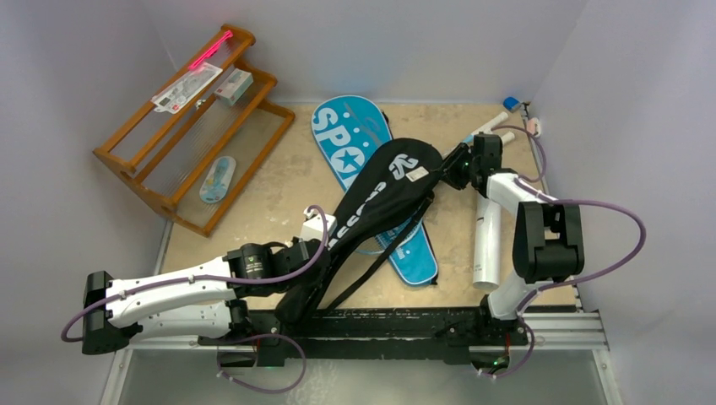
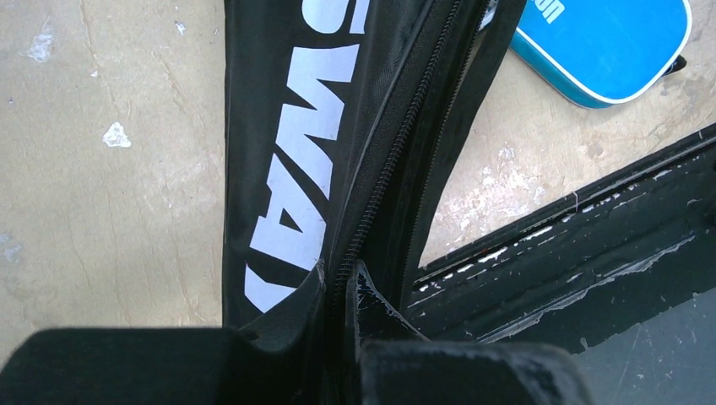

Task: Pack up the badminton gear
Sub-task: Adjust the racket bag at the center of the board.

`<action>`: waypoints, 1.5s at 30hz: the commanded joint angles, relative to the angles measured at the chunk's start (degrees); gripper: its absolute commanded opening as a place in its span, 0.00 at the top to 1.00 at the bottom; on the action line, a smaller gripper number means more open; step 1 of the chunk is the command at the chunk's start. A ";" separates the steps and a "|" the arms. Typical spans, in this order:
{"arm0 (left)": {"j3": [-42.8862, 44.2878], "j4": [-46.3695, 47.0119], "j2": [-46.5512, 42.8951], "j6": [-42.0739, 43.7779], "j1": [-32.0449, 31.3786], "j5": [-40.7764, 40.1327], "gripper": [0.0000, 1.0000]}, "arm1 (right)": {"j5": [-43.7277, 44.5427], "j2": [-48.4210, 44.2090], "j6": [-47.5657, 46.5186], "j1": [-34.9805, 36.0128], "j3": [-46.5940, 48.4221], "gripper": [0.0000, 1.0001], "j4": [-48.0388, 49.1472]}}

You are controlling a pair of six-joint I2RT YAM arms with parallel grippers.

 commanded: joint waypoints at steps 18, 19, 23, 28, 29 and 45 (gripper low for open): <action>2.31 -2.61 1.24 -1.24 7.55 -5.87 1.00 | -4.19 -8.92 -3.05 -0.06 4.68 1.00 -4.64; 2.54 -2.49 1.37 -0.19 9.13 -5.71 1.00 | -4.65 -10.09 -3.27 -0.07 4.54 1.00 -5.26; 4.46 -2.74 2.84 4.32 13.02 -11.87 1.00 | -6.21 -15.65 -3.53 -0.04 1.32 1.00 -6.50; 8.50 -1.92 8.73 8.21 14.85 -18.42 1.00 | -7.45 -24.30 -1.33 0.00 -8.11 1.00 -2.66; 9.05 -0.97 10.43 8.78 15.59 -18.85 1.00 | -7.24 -26.20 -1.26 0.07 -9.67 1.00 -1.74; 18.75 -7.53 24.02 3.12 27.55 -16.00 0.46 | -9.54 -40.28 -4.64 0.07 -19.90 1.00 -9.87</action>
